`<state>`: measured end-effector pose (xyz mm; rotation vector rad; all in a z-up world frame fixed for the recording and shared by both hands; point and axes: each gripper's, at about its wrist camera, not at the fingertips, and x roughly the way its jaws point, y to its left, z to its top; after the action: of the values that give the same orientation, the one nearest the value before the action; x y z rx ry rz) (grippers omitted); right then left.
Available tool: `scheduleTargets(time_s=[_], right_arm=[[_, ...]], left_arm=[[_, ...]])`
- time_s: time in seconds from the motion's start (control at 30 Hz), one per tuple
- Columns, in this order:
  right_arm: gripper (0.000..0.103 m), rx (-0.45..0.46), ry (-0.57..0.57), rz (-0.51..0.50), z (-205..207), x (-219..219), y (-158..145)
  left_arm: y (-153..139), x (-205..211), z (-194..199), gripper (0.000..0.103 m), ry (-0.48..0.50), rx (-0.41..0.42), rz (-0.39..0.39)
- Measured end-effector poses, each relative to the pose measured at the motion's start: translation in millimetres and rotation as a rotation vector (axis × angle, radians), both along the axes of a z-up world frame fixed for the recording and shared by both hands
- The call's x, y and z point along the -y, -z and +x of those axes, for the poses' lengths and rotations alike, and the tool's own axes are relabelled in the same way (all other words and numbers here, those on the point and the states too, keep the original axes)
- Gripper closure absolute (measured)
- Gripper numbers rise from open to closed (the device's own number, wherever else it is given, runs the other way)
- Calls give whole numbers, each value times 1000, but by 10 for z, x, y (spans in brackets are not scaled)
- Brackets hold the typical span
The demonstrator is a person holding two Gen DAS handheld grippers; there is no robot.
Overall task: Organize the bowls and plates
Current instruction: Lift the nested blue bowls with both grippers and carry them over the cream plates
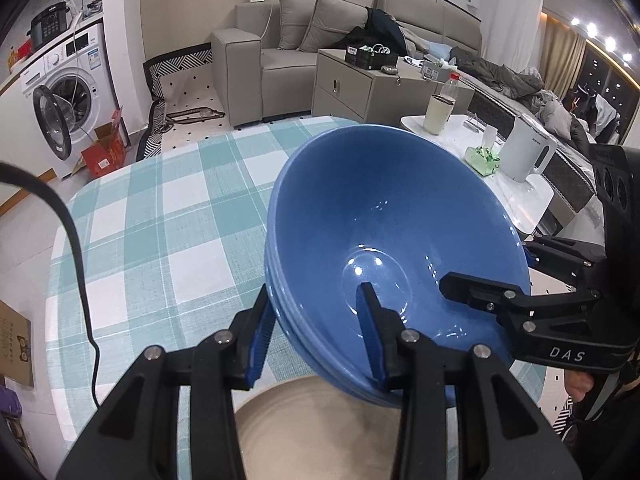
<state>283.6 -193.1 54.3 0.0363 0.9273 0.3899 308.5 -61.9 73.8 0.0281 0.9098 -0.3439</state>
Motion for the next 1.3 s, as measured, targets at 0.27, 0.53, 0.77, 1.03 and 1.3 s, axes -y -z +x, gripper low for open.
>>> scheduleTargets(time_s=[0.27,0.53,0.77,1.03,1.3], right_arm=[[50,4,-24,-11,-146,-122,-113],[50,-4,-75,-23,-322,-305,-109],[50,-14,-120,-34,-496,-511,-61],[50,-28,-174,-49,-728,-765,66],[50,-31,-198,-54,-915,-874,148]], left_arm=[[-80,-85,-179,64,-20,12,0],[-108,-248,-410,64,-60,19,-11],[-54,-424,-659,64,-104,20,-12],[51,-607,-954,64,-157,16,-9],[157,-691,-1176,64,-175,6,-2]])
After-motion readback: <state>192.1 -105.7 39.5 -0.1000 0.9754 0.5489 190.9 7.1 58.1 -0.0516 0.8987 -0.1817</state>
